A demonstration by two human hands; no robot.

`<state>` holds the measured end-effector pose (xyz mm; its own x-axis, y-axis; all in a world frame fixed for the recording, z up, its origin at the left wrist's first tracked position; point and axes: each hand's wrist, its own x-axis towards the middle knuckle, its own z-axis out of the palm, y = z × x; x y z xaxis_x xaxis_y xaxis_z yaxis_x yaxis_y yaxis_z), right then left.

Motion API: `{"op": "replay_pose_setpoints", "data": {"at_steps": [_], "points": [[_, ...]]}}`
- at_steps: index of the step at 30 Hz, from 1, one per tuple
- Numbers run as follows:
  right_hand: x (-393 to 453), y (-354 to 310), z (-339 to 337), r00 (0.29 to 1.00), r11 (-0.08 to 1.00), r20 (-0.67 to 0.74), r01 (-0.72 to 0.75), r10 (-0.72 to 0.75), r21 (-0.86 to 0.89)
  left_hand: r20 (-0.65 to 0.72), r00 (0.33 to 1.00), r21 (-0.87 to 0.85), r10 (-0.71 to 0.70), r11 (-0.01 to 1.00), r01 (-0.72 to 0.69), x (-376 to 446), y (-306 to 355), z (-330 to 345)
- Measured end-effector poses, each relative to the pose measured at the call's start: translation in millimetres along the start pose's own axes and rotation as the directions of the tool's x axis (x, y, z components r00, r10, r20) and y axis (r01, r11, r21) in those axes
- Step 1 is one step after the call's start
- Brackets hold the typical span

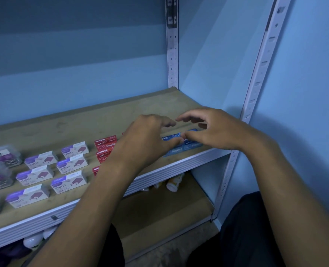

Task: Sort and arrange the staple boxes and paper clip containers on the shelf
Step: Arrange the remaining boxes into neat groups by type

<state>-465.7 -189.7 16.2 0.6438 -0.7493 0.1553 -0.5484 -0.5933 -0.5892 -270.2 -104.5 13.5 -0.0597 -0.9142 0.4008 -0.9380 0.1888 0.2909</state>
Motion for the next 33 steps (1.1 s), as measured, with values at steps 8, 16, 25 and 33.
{"op": "replay_pose_setpoints", "data": {"at_steps": [8, 16, 25, 33], "points": [[20, -35, 18, 0.988, 0.991, -0.078, 0.135, -0.135, 0.003, -0.043, 0.996, 0.062, -0.084, 0.994, 0.087, -19, -28, -40], [46, -65, 48, 0.986, 0.986, 0.004, 0.169, -0.169, 0.005, 0.025, 0.968, 0.112, -0.25, 0.963, 0.245, -44, -58, -68], [62, -73, 66, 0.983, 0.982, 0.107, 0.163, -0.152, -0.098, 0.096, 0.957, 0.13, -0.273, 0.957, 0.26, -53, -77, -64], [65, -73, 74, 0.984, 0.984, 0.136, 0.132, -0.115, -0.122, 0.136, 0.954, 0.104, -0.268, 0.961, 0.255, -51, -86, -55]]}}
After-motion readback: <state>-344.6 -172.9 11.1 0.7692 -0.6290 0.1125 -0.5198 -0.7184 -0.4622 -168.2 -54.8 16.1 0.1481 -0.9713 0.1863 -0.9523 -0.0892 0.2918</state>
